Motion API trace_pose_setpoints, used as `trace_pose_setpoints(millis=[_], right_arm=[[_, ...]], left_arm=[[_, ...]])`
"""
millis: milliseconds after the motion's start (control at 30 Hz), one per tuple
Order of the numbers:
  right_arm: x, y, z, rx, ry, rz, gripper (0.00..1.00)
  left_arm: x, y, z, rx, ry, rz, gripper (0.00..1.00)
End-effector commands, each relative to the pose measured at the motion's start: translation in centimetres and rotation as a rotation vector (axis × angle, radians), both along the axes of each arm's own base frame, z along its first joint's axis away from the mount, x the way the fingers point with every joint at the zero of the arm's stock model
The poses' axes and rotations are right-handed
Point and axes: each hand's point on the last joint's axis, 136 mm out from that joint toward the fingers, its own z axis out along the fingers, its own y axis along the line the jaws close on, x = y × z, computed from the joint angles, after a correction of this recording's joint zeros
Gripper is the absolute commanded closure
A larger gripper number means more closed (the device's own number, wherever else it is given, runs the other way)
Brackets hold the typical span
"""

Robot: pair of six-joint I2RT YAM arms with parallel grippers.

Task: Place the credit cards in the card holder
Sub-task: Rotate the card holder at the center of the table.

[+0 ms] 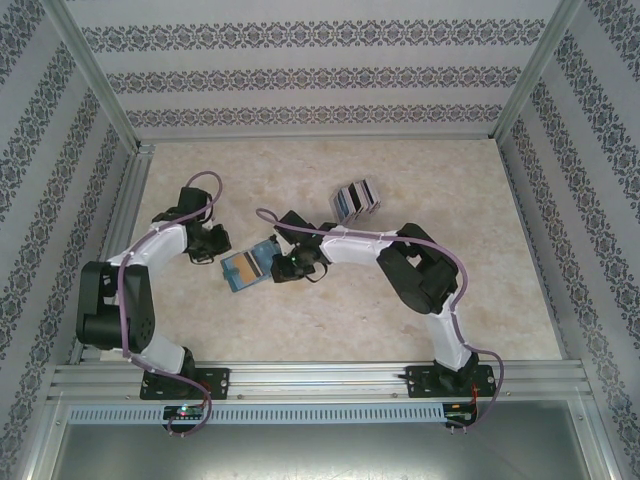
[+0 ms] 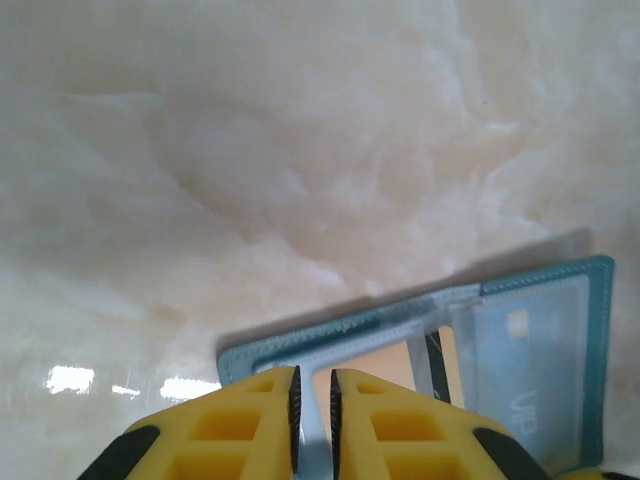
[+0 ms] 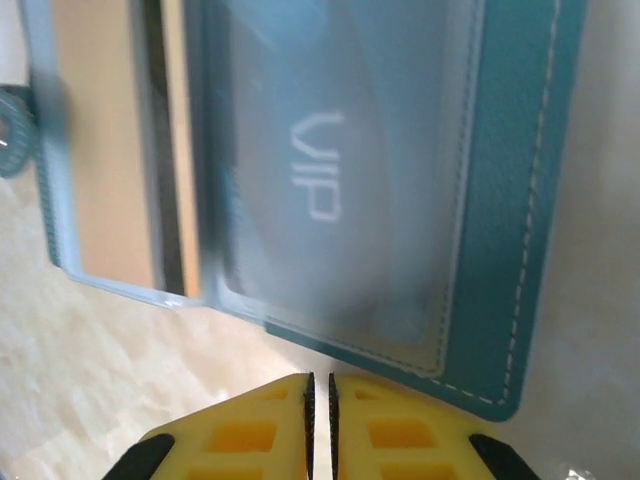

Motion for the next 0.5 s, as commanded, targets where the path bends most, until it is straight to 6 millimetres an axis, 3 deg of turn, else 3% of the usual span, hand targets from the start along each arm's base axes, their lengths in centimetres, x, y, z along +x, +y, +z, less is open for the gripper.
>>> trace_pose_setpoints(millis=[0, 200, 467], right_arm=[[1.1, 0.2, -0.4, 0.016, -0.011, -0.029, 0.84], [4.8, -0.5, -0.5, 0.009, -0.052, -0.090, 0.84], [10.1, 0.1, 0.3, 0.061, -0.077, -0.130, 0.84]], left_arm=[[-1.0, 0.6, -2.5, 0.048, 0.089, -0.030, 0.83], [-2.6, 0.6, -4.5, 0.043, 0.140, -0.028, 0.87], [-5.6, -0.9, -3.7, -0.059, 0.153, -0.001, 0.88]])
